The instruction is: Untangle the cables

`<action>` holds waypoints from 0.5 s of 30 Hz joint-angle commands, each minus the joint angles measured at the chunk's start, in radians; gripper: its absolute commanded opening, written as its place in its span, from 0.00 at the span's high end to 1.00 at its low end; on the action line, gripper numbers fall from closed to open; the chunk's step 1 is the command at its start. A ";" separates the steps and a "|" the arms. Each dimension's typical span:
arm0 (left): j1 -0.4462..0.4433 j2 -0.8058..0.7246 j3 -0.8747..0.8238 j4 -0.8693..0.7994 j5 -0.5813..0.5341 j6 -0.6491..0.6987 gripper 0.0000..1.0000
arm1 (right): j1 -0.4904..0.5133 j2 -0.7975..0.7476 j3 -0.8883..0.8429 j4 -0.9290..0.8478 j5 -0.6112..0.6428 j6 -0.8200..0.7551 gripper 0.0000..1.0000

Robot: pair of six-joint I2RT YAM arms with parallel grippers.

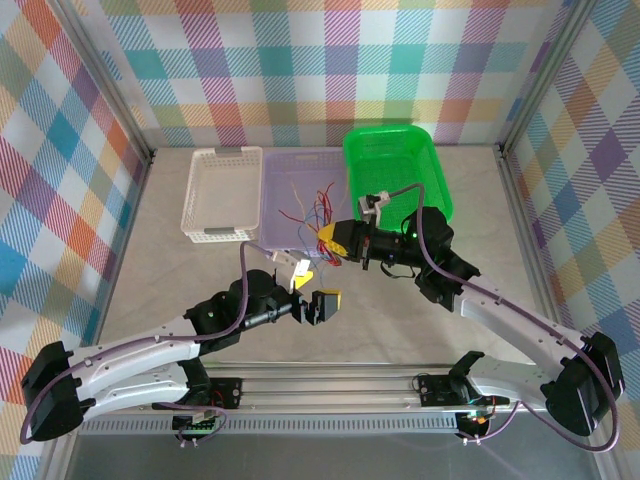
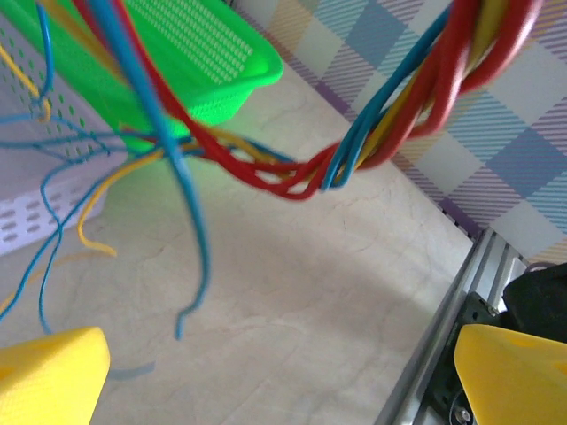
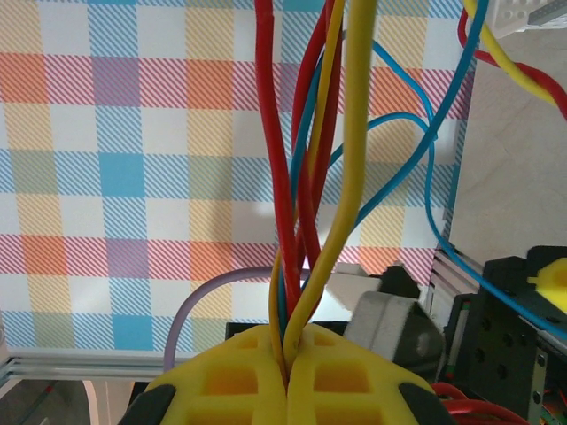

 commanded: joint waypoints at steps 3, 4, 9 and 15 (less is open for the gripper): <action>-0.028 -0.010 0.022 0.150 -0.031 0.003 0.00 | 0.020 -0.029 -0.004 -0.004 0.024 -0.010 1.00; -0.029 -0.019 0.017 0.174 -0.027 -0.017 0.00 | 0.023 -0.027 -0.005 -0.006 0.026 -0.012 1.00; -0.029 -0.043 0.029 0.210 0.001 -0.084 0.00 | 0.036 -0.021 -0.008 -0.031 0.034 -0.031 1.00; -0.029 -0.076 0.050 0.168 -0.022 -0.070 0.00 | 0.047 -0.019 -0.014 -0.059 0.041 -0.042 1.00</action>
